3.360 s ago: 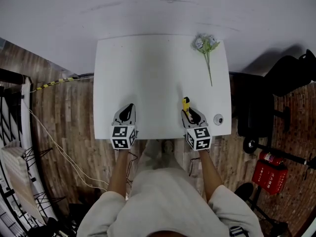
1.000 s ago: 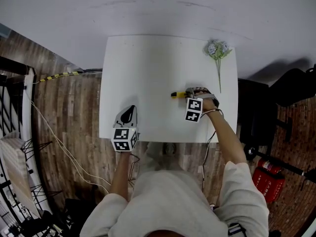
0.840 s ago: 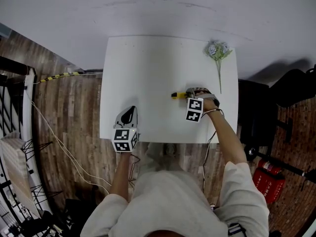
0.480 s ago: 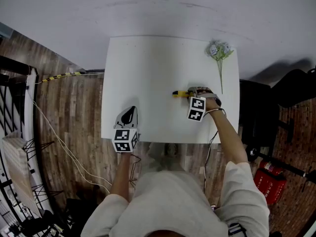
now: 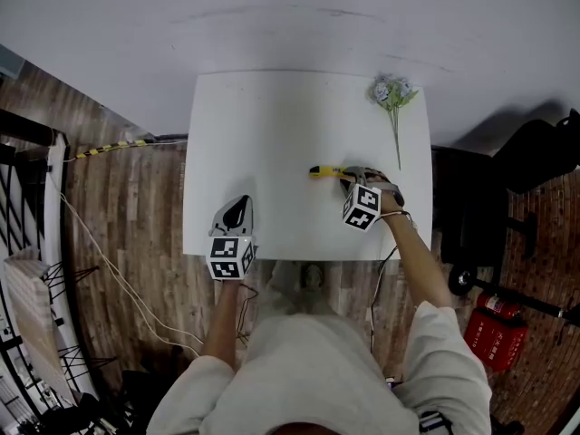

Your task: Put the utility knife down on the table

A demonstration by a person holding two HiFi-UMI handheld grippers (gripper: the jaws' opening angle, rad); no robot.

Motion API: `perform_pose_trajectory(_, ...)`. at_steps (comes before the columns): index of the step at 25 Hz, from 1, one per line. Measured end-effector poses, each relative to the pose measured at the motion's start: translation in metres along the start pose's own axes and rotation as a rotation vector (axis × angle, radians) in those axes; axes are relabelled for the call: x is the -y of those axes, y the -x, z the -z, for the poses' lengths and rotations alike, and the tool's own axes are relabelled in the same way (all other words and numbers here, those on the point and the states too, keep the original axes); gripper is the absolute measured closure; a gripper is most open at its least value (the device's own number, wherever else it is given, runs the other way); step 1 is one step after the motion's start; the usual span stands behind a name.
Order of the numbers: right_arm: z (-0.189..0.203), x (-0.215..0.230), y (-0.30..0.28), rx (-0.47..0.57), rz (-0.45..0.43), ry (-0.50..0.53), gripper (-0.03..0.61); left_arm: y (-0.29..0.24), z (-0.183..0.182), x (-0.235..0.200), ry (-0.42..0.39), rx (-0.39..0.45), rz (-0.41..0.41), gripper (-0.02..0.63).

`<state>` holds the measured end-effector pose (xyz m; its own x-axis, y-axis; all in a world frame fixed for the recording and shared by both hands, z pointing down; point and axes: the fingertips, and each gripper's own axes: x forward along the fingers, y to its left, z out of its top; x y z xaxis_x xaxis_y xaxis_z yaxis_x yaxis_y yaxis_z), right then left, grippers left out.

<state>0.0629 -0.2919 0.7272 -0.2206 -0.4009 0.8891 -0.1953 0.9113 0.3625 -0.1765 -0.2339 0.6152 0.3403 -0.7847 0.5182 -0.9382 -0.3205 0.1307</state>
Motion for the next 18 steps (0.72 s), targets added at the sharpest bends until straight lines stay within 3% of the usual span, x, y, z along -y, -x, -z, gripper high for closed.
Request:
perform_pose_trajectory(5,-0.005,-0.007,0.024,0.068,0.052,-0.124,0.569,0.007,-0.003,0.018,-0.022,0.013,0.020,0.607)
perform_pose_trajectory(10,-0.002,-0.020,0.047,0.130,0.062,-0.282,0.578,0.017,-0.008,0.036,-0.041,0.034,0.036,0.607)
perform_pose_trajectory(18,0.005,-0.036,0.099,0.291,0.109,-0.628,0.580,0.040,-0.012,0.062,-0.073,0.062,0.051,0.607)
